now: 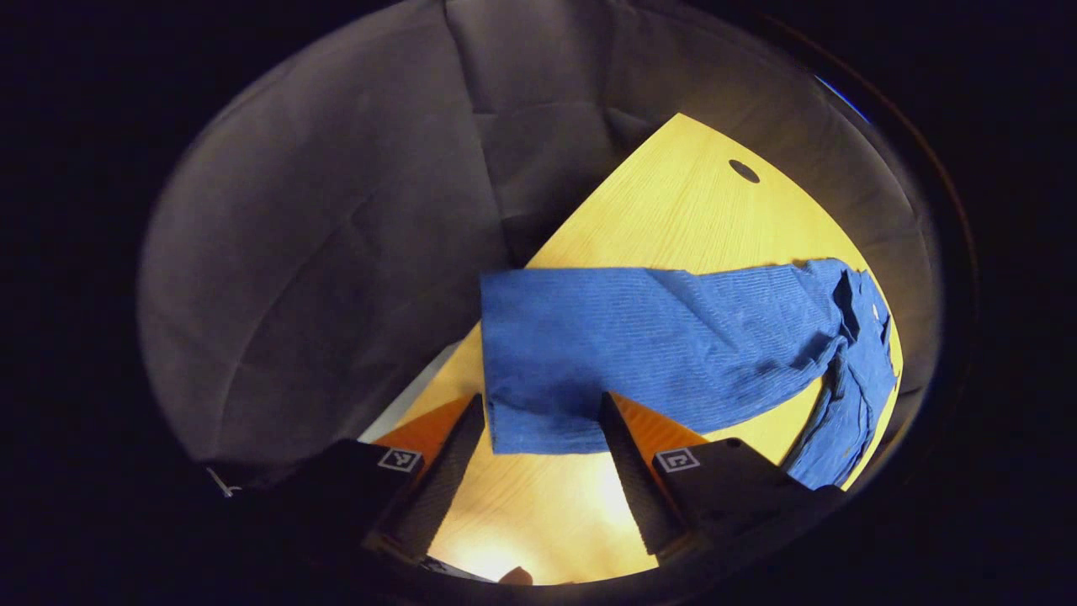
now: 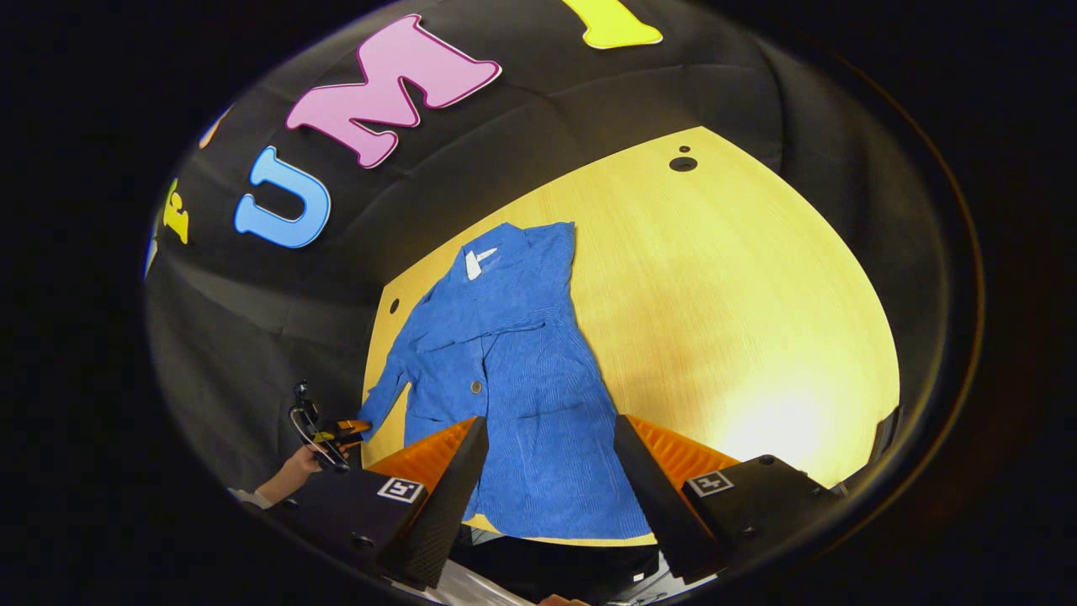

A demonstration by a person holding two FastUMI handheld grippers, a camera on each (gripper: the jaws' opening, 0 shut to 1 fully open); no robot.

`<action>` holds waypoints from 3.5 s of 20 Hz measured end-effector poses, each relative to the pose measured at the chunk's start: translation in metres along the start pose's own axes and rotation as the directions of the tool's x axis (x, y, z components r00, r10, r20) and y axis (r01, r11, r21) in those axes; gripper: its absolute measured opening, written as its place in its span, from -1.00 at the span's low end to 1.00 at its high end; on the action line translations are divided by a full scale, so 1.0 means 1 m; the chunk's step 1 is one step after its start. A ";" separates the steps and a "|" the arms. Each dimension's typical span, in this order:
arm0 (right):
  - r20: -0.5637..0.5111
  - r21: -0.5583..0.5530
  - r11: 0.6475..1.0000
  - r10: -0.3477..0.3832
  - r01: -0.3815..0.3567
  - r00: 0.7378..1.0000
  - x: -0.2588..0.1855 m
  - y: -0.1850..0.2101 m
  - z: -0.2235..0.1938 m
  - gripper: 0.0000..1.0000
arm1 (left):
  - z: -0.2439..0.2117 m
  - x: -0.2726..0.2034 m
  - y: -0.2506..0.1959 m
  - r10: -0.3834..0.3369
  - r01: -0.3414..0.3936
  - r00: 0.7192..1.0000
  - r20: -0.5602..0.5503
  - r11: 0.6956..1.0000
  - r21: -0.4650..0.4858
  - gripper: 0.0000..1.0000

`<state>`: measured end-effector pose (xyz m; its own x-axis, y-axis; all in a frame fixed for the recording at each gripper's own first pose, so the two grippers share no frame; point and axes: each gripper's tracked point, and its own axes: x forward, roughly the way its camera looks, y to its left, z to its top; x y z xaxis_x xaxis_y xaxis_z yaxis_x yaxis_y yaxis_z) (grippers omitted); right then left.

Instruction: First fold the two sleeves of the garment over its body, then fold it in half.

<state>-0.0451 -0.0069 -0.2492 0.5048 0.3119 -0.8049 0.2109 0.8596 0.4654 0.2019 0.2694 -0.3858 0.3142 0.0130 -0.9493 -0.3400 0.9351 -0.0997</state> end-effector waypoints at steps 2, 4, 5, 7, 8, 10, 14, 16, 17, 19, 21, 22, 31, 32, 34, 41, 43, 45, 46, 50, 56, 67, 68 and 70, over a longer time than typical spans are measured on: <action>-0.010 -0.003 1.000 0.001 -0.001 1.000 -0.001 0.004 -0.006 0.93 | 0.001 0.002 0.003 0.011 -0.008 0.999 -0.037 0.995 0.102 0.67; -0.026 -0.011 1.000 -0.001 0.001 1.000 -0.001 0.007 -0.014 0.93 | 0.003 0.002 0.001 0.013 -0.005 0.998 -0.057 0.992 0.125 0.68; -0.035 -0.009 1.000 0.001 -0.002 0.999 -0.001 0.009 -0.017 0.93 | 0.006 -0.002 -0.001 0.010 -0.003 0.998 -0.061 0.993 0.116 0.65; -0.048 -0.005 1.000 0.009 -0.009 0.999 0.001 0.012 -0.024 0.93 | 0.008 -0.002 -0.005 0.004 0.006 0.997 -0.073 0.990 0.139 0.43; -0.054 -0.005 1.000 0.007 -0.007 0.998 0.002 0.012 -0.027 0.93 | 0.009 -0.002 -0.012 -0.005 0.016 0.997 -0.072 0.986 0.164 0.31; -0.064 -0.007 1.000 0.004 -0.005 0.998 0.001 0.012 -0.033 0.93 | 0.006 0.001 -0.028 -0.021 0.039 0.995 -0.097 0.982 0.184 -0.49; -0.073 0.000 1.000 0.002 -0.002 0.997 -0.004 0.007 -0.041 0.93 | 0.013 0.002 -0.026 -0.005 0.021 0.997 -0.082 0.978 0.206 -1.00; -0.068 0.006 1.000 -0.004 0.004 0.998 -0.007 0.000 -0.042 0.93 | 0.016 0.001 -0.029 -0.016 0.027 0.998 -0.056 0.980 0.196 -1.00; -0.064 0.014 1.000 -0.004 0.005 0.998 -0.009 -0.002 -0.041 0.93 | 0.018 -0.001 -0.033 -0.029 0.036 0.999 -0.042 0.981 0.192 -1.00; -0.054 0.031 1.000 0.001 0.000 0.999 -0.012 -0.008 -0.037 0.93 | 0.025 -0.016 -0.043 -0.052 0.053 0.999 -0.009 0.974 0.222 -1.00; -0.048 0.046 0.999 0.005 -0.003 0.999 -0.011 -0.011 -0.033 0.93 | 0.036 -0.037 -0.061 -0.082 0.070 0.996 0.035 0.962 0.263 -1.00; -0.046 0.053 0.999 0.008 -0.006 0.999 -0.011 -0.015 -0.032 0.93 | 0.039 -0.050 -0.074 -0.109 0.089 0.993 0.055 0.955 0.283 -1.00; -0.069 0.071 0.997 0.043 -0.038 0.997 -0.008 -0.030 -0.021 0.93 | 0.079 -0.180 -0.242 -0.301 0.070 0.903 0.307 0.807 0.587 -1.00; -0.067 0.073 0.997 0.042 -0.037 0.997 -0.010 -0.033 -0.021 0.93 | 0.078 -0.193 -0.270 -0.335 0.062 0.883 0.328 0.777 0.627 -1.00; -0.070 0.057 0.998 0.026 -0.022 0.997 -0.016 -0.046 -0.023 0.93 | 0.071 -0.213 -0.335 -0.407 0.059 0.852 0.330 0.700 0.712 -1.00; -0.115 -0.002 0.998 -0.061 0.062 0.991 -0.043 -0.097 -0.049 0.92 | 0.000 -0.203 -0.533 -0.554 0.184 0.821 0.140 0.488 0.853 -1.00; -0.108 0.013 0.999 -0.046 0.048 0.993 -0.051 -0.101 -0.049 0.93 | -0.017 -0.168 -0.569 -0.528 0.206 0.845 0.079 0.458 0.865 -1.00; -0.106 0.034 0.999 -0.033 0.036 0.994 -0.056 -0.107 -0.049 0.93 | -0.034 -0.134 -0.593 -0.484 0.238 0.875 0.016 0.458 0.856 -1.00; -0.111 0.042 0.999 -0.028 0.033 0.993 -0.058 -0.112 -0.048 0.94 | -0.042 -0.120 -0.604 -0.468 0.240 0.884 -0.003 0.448 0.861 -1.00; -0.119 0.041 0.999 0.001 0.004 0.993 -0.055 -0.124 -0.036 0.93 | -0.058 -0.074 -0.621 -0.381 0.216 0.924 -0.039 0.435 0.874 -1.00; -0.124 0.046 0.999 0.018 -0.013 0.992 -0.048 -0.144 -0.022 0.93 | -0.092 -0.060 -0.640 -0.386 0.343 0.903 -0.188 0.387 0.856 -0.82; -0.136 0.017 1.000 0.015 -0.013 0.991 -0.020 -0.124 -0.035 0.93 | -0.097 -0.117 -0.532 -0.395 0.264 0.918 -0.042 0.528 0.807 0.71; -0.149 -0.013 1.000 0.004 -0.006 0.989 -0.016 -0.117 -0.043 0.94 | -0.100 -0.122 -0.503 -0.376 0.235 0.927 -0.015 0.548 0.803 0.70; -0.177 -0.085 0.996 -0.021 0.006 0.984 -0.011 -0.104 -0.059 0.94 | -0.119 -0.134 -0.446 -0.360 0.231 0.933 -0.004 0.588 0.775 0.70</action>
<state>-0.1218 -0.0761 -0.3110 0.3440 0.3608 -0.8669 0.1418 0.8927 0.4278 0.2059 -0.1913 -0.2493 0.4118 -0.3260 -0.8509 0.5592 0.8277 -0.0464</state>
